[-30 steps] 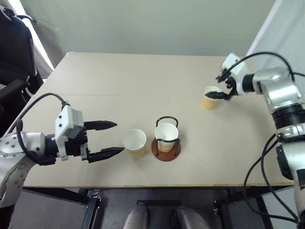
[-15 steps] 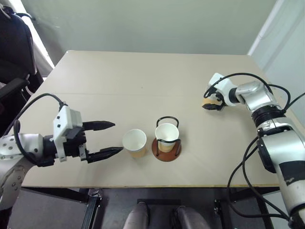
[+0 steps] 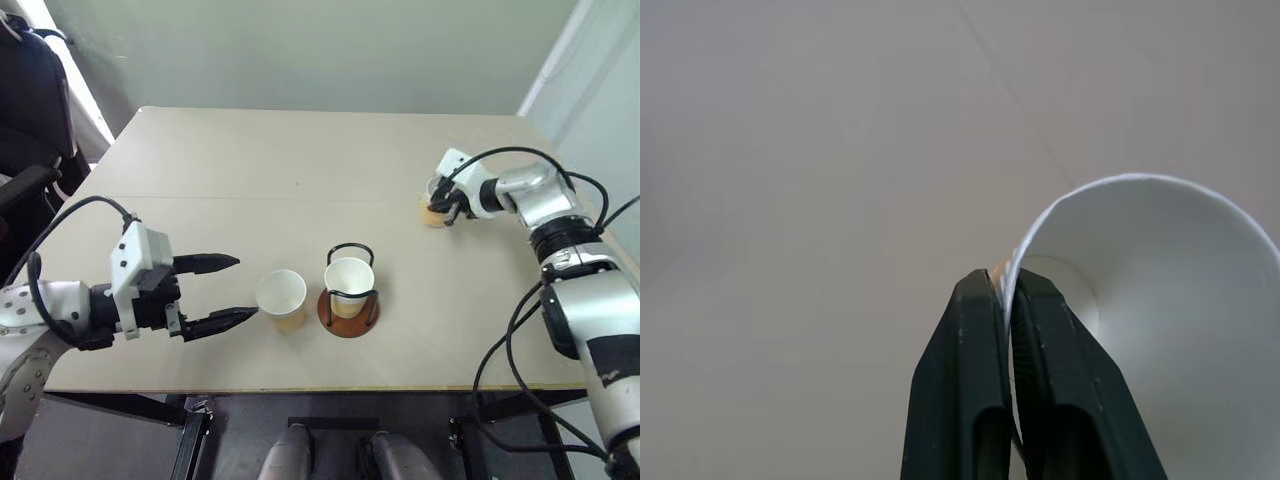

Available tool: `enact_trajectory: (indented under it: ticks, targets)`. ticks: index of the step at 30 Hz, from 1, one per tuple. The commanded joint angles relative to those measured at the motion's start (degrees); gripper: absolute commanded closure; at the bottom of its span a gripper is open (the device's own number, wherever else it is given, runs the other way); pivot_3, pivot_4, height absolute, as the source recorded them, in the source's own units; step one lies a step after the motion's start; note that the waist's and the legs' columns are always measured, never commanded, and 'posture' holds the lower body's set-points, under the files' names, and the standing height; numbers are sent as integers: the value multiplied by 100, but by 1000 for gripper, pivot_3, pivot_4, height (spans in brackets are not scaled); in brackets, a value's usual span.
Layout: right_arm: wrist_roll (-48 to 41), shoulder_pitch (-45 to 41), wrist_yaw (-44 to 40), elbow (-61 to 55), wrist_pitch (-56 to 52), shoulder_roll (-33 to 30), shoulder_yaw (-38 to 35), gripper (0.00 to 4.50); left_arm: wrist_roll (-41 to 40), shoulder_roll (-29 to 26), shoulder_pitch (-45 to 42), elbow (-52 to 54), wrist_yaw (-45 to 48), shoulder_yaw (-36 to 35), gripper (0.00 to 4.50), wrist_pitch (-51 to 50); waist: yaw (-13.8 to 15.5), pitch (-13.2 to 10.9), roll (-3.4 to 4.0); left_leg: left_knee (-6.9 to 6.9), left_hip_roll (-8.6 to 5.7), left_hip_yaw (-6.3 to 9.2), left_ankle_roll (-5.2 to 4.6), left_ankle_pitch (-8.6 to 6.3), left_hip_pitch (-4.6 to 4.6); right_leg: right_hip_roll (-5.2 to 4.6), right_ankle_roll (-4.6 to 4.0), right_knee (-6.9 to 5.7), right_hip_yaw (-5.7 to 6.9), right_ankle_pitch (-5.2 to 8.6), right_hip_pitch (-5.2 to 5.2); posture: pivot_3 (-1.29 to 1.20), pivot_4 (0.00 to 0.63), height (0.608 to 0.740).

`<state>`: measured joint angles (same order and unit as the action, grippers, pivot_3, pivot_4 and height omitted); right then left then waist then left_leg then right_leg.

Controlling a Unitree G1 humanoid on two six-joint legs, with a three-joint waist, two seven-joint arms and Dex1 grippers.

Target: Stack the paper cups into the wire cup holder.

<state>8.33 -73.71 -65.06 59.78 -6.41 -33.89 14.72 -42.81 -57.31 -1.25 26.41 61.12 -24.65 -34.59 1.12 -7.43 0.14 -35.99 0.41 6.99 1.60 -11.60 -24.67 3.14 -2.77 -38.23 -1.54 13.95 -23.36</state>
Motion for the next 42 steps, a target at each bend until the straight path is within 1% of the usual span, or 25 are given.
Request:
enact_trajectory:
  ticks: [1,4,6,7,9,12,15,18,24,29,36,42]
  targets:
    - [-760,-127,-1034,-1575,-642,-321,-481,4447,-50,-112,-35,119,22,-197,0,-4,-2,0,0,2,0,-2,0,1,-3,0,0,0,0,0,-4,0,150,740]
    - [-1589,203,-1757,-3390,-1805,-598,-748,4447,-64,-130,-37,117,36,-197,0,-25,-2,1,-1,2,4,-3,2,1,-10,2,-4,7,6,2,-4,0,150,740]
    - [-2280,608,-2116,-4815,-2730,-807,-798,4447,-74,-145,-45,107,63,-163,0,-43,2,5,-8,1,12,-3,2,0,-12,10,-5,19,10,3,4,0,150,740]
    - [-2649,823,-2145,-5492,-3219,-803,-799,4447,-62,-156,-61,88,81,-122,0,-41,5,6,-10,0,15,-2,4,-1,-11,15,-5,25,10,3,10,0,150,740]
    - [-3017,1185,-2047,-6363,-3744,-784,-705,4447,-49,-166,-104,59,95,-49,0,-35,-19,6,-10,-11,27,-5,15,-6,3,30,-5,33,5,3,34,0,150,740]
    - [-3236,1443,-1732,-6940,-4127,-657,-612,4447,-9,-240,-141,46,121,33,0,-90,-41,5,-11,-11,29,-5,15,-4,27,39,-5,30,-2,3,51,0,150,740]
    - [-3517,1498,-1507,-7251,-4393,-499,-594,4447,-9,-261,-185,18,118,72,0,-86,-57,4,-9,-7,32,-4,10,18,50,45,-12,19,-8,-4,59,0,150,740]
    - [-3596,1563,-1386,-7423,-4451,-475,-458,4447,-12,-262,-163,33,116,61,0,-89,-65,4,-10,-5,39,1,8,31,69,55,-18,19,-9,-3,75,0,150,740]
    - [-3660,1763,-1233,-7677,-4453,-488,-178,4447,-2,-255,-35,78,101,-42,0,-85,-61,5,-10,-5,39,3,3,30,63,56,-23,20,-9,2,72,0,150,740]
    - [-3620,1808,-1059,-7589,-4354,-440,-63,4447,-12,-251,17,120,63,-83,0,-86,-60,4,-10,-1,40,2,2,22,61,57,-22,20,-8,2,71,0,150,740]
    - [-3624,1766,-1054,-7517,-4279,-526,-22,4447,21,-256,6,80,72,-64,0,-42,-60,5,-10,-3,40,2,2,22,61,57,-21,20,-8,2,71,0,150,740]
    - [-3404,1778,-1031,-7394,-4066,-679,101,4447,65,-251,-39,38,105,-30,0,-9,-60,5,-10,-3,40,3,2,23,61,58,-21,20,-8,2,71,0,150,740]
